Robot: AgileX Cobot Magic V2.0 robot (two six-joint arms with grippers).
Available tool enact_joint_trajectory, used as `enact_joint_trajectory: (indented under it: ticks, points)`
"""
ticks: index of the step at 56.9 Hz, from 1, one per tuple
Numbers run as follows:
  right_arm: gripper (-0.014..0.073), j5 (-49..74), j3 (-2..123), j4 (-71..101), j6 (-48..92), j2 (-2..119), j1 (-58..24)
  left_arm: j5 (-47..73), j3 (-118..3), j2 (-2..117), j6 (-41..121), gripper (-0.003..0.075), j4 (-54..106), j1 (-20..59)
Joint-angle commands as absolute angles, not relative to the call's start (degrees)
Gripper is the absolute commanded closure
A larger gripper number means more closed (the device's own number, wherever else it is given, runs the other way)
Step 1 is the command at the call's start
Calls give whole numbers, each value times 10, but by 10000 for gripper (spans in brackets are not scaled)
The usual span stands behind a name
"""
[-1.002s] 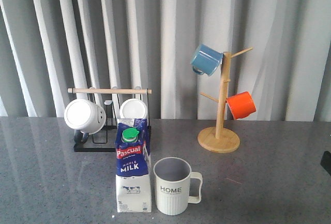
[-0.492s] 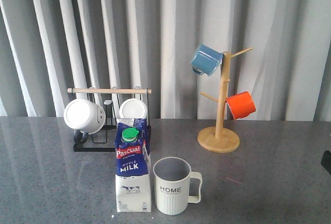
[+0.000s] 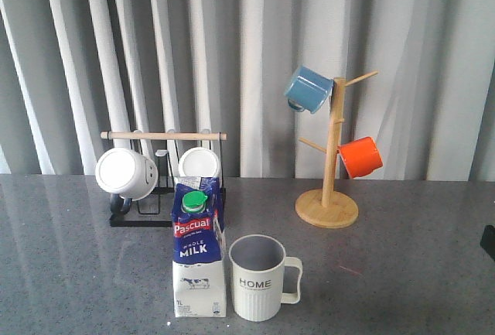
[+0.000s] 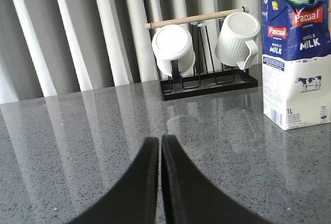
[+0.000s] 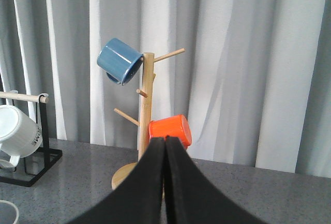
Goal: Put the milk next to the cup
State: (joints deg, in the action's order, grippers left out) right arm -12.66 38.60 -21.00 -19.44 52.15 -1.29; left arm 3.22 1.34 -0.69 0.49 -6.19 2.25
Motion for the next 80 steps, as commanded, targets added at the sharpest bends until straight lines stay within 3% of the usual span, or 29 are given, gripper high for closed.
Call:
enact_joint_trajectory:
  ticks: [1, 27, 42, 67, 80]
  points:
    - [602, -167, 404, -212, -193, 515, -10, -4, 2, -14, 0, 726, -61, 22]
    - [602, -121, 376, -185, -160, 481, -10, -5, 2, -14, 0, 726, -61, 21]
    - [602, -93, 242, 5, 30, 336, -11, -5, 2, -14, 0, 726, -61, 21]
    - [602, -64, -25, -13, 46, -20, -11, -5, 2, -14, 0, 726, -61, 21]
    - [602, 12, -21, -13, 40, -16, -11, -3, 2, -13, 0, 726, -61, 21]
